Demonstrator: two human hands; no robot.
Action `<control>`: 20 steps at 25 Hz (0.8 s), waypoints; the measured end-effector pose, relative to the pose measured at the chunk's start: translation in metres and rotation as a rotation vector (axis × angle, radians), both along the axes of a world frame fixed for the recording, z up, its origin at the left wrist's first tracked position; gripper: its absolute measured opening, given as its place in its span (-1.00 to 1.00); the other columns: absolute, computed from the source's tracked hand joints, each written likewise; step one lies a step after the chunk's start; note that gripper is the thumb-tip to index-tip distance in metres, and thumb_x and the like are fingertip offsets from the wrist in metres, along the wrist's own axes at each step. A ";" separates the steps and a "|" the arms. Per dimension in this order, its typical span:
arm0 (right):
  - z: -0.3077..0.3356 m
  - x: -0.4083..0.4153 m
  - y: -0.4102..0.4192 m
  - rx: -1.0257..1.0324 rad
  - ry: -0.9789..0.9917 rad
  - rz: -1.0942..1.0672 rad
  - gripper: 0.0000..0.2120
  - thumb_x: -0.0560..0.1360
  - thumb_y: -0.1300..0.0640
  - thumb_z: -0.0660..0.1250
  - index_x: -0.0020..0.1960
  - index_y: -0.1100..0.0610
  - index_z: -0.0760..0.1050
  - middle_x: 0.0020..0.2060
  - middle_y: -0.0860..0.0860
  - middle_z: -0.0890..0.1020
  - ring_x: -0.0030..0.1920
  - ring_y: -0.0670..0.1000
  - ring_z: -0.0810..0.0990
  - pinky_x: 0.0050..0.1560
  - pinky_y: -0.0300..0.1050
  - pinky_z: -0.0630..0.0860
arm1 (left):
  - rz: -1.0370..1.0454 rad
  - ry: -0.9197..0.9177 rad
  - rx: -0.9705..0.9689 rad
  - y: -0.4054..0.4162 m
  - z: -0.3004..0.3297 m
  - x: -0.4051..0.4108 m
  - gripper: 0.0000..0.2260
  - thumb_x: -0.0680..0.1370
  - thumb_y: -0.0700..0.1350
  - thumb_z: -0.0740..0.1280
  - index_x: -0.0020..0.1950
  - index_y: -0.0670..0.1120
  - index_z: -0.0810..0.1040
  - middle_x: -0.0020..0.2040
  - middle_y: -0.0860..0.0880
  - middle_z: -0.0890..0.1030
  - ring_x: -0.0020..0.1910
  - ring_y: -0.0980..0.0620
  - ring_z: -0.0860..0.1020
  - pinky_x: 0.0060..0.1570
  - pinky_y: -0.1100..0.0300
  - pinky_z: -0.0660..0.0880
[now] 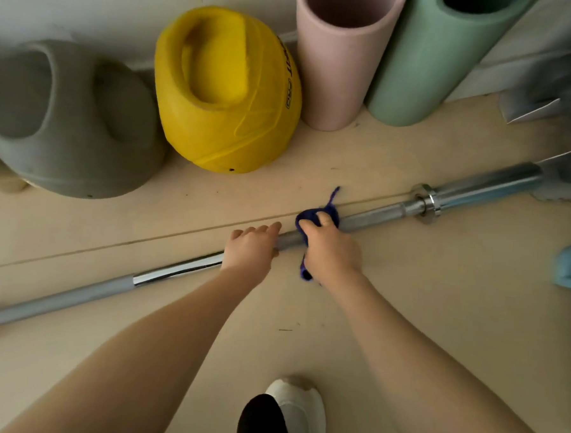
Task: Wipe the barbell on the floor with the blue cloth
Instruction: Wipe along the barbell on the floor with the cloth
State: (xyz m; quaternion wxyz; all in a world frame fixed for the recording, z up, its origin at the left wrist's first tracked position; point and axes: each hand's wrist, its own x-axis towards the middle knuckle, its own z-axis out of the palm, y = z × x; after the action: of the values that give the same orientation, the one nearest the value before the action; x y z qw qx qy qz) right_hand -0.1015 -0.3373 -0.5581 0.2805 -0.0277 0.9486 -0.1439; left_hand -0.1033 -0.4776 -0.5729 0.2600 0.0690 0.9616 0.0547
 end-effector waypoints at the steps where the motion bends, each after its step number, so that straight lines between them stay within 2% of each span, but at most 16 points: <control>1: -0.001 0.010 -0.011 -0.055 -0.013 0.084 -0.44 0.42 0.18 0.32 0.36 -0.07 0.27 0.43 0.03 0.23 0.05 0.24 0.57 -0.15 0.01 0.44 | 0.030 0.023 0.023 -0.002 -0.003 0.002 -0.57 0.56 -0.04 0.23 0.41 -0.01 0.21 0.28 -0.04 0.50 0.23 -0.12 0.45 0.17 0.06 0.33; 3: -0.003 0.007 -0.003 -0.066 0.022 0.178 -0.43 0.44 0.10 0.30 0.40 -0.11 0.21 0.45 0.01 0.21 0.09 0.23 0.55 -0.07 0.03 0.48 | 0.132 0.030 0.100 -0.003 -0.003 0.003 -0.52 0.56 -0.02 0.23 0.44 -0.01 0.16 0.32 -0.03 0.47 0.28 -0.11 0.42 0.21 0.04 0.32; 5: -0.008 -0.004 0.015 0.080 0.111 0.098 -0.44 0.43 0.10 0.32 0.39 -0.06 0.23 0.39 0.07 0.31 0.05 0.23 0.54 -0.06 0.04 0.49 | 0.164 0.026 0.186 -0.015 -0.003 0.002 -0.49 0.57 -0.03 0.24 0.47 -0.03 0.13 0.34 -0.04 0.44 0.31 -0.11 0.38 0.26 0.03 0.30; 7: -0.010 -0.004 0.008 0.189 0.180 -0.028 -0.48 0.44 0.19 0.30 0.37 0.03 0.27 0.36 0.14 0.33 0.00 0.24 0.55 -0.09 0.03 0.49 | 0.116 0.065 0.177 -0.039 -0.001 0.008 -0.48 0.53 -0.05 0.30 0.44 -0.02 0.19 0.32 -0.03 0.44 0.31 -0.09 0.35 0.28 0.03 0.28; 8: -0.010 0.001 -0.012 0.162 0.184 -0.031 -0.50 0.46 0.23 0.27 0.37 0.06 0.27 0.36 0.16 0.33 -0.01 0.24 0.55 -0.09 0.03 0.50 | 0.105 0.089 0.140 -0.053 0.001 0.011 -0.49 0.51 -0.05 0.33 0.41 -0.01 0.25 0.29 -0.02 0.45 0.30 -0.08 0.35 0.28 0.04 0.28; 10: -0.009 0.020 -0.061 0.035 0.192 0.121 -0.50 0.48 0.27 0.21 0.40 0.07 0.24 0.40 0.17 0.28 0.01 0.24 0.54 -0.07 0.04 0.52 | 0.165 0.116 0.109 -0.074 0.003 0.019 -0.59 0.50 -0.03 0.34 0.32 -0.02 0.36 0.24 -0.03 0.47 0.27 -0.08 0.35 0.24 0.06 0.29; 13: -0.010 0.026 -0.079 -0.077 0.139 0.336 -0.37 0.43 0.22 0.31 0.43 0.00 0.16 0.45 0.12 0.20 0.08 0.24 0.50 -0.02 0.06 0.50 | 0.247 0.138 0.165 -0.083 0.000 0.024 -0.66 0.51 -0.01 0.33 0.26 -0.03 0.42 0.24 -0.03 0.46 0.28 -0.08 0.34 0.23 0.08 0.27; 15: -0.011 0.015 -0.050 0.022 0.167 0.243 -0.35 0.39 0.15 0.37 0.40 -0.02 0.19 0.42 0.11 0.26 0.05 0.24 0.52 -0.05 0.05 0.49 | 0.265 0.152 0.193 -0.084 -0.003 0.023 -0.60 0.50 -0.02 0.34 0.31 -0.03 0.38 0.29 -0.02 0.43 0.32 -0.07 0.30 0.26 0.07 0.25; 17: -0.013 0.013 -0.033 0.184 0.228 0.006 -0.39 0.41 0.15 0.34 0.40 0.01 0.21 0.41 0.15 0.30 -0.01 0.24 0.54 -0.09 0.04 0.50 | 0.293 0.163 0.202 -0.088 -0.004 0.022 -0.50 0.49 -0.01 0.35 0.38 -0.03 0.29 0.33 -0.02 0.40 0.36 -0.07 0.26 0.30 0.05 0.23; 19: -0.015 0.019 -0.052 0.176 0.211 -0.152 -0.41 0.45 0.18 0.31 0.42 0.01 0.19 0.46 0.13 0.21 0.01 0.22 0.55 -0.10 0.03 0.50 | 0.275 0.165 0.176 -0.091 -0.004 0.019 -0.43 0.48 0.02 0.35 0.43 -0.03 0.23 0.34 -0.03 0.40 0.38 -0.06 0.25 0.33 0.04 0.21; 20: -0.015 0.022 -0.070 0.135 0.181 -0.164 -0.43 0.47 0.19 0.29 0.42 -0.01 0.19 0.48 0.11 0.17 0.04 0.21 0.54 -0.09 0.01 0.50 | 0.261 0.165 0.164 -0.092 -0.004 0.018 -0.40 0.48 0.04 0.35 0.44 -0.04 0.20 0.34 -0.03 0.40 0.38 -0.07 0.25 0.34 0.04 0.20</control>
State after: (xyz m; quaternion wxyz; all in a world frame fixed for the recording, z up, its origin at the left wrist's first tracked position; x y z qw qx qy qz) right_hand -0.0799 -0.4074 -0.5734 0.1825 0.0560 0.9766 -0.0993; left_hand -0.0855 -0.5698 -0.5771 0.1643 -0.0310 0.9728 0.1603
